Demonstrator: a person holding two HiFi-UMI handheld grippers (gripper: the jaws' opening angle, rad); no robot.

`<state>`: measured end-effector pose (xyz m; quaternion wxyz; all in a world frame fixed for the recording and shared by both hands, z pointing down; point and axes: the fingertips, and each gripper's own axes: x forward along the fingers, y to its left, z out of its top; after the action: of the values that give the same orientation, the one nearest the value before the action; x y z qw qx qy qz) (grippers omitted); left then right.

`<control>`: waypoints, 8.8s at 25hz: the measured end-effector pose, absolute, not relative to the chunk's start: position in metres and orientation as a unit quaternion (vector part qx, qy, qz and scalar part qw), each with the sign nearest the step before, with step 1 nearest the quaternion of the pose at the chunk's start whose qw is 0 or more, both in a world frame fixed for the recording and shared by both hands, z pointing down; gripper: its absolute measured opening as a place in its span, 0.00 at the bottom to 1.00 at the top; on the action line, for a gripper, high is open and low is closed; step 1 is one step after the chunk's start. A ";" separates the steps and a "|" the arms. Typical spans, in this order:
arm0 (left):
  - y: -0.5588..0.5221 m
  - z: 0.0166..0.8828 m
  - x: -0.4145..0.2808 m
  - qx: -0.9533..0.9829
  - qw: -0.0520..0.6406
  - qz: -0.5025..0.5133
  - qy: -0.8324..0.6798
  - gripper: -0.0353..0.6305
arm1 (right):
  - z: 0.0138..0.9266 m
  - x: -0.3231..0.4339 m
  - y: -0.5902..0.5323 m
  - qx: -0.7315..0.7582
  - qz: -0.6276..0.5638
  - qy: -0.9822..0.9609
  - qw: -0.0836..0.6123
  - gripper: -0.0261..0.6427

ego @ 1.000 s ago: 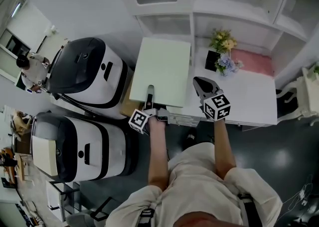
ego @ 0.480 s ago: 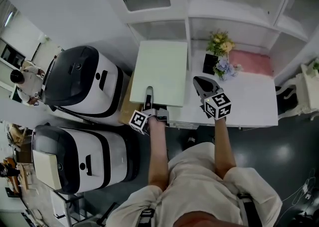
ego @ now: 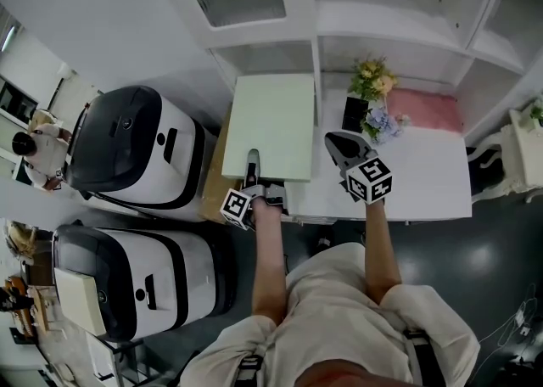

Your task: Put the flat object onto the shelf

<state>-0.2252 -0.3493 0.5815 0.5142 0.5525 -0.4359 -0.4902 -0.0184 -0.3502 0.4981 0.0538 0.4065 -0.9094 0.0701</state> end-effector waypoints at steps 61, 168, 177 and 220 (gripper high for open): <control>-0.426 0.569 -0.204 0.585 0.529 -0.476 -0.389 0.49 | 0.549 -0.072 -0.376 0.282 -0.008 -0.950 0.133 0.49; -0.431 0.531 -0.209 0.790 0.142 -0.036 -0.596 0.09 | 0.554 -0.045 -0.471 0.452 0.096 -0.885 0.060 0.30; -0.435 0.532 -0.210 0.789 0.145 -0.039 -0.596 0.09 | 0.554 -0.047 -0.479 0.455 0.105 -0.882 0.056 0.30; -0.242 0.475 -0.165 0.769 0.090 -0.080 -0.628 0.09 | 0.527 0.033 -0.282 0.460 0.153 -0.874 -0.042 0.15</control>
<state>-0.1655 -0.2419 0.4754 0.0900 0.7690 -0.6278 -0.0805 0.0328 -0.2821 0.5274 -0.0417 0.4602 -0.8735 0.1529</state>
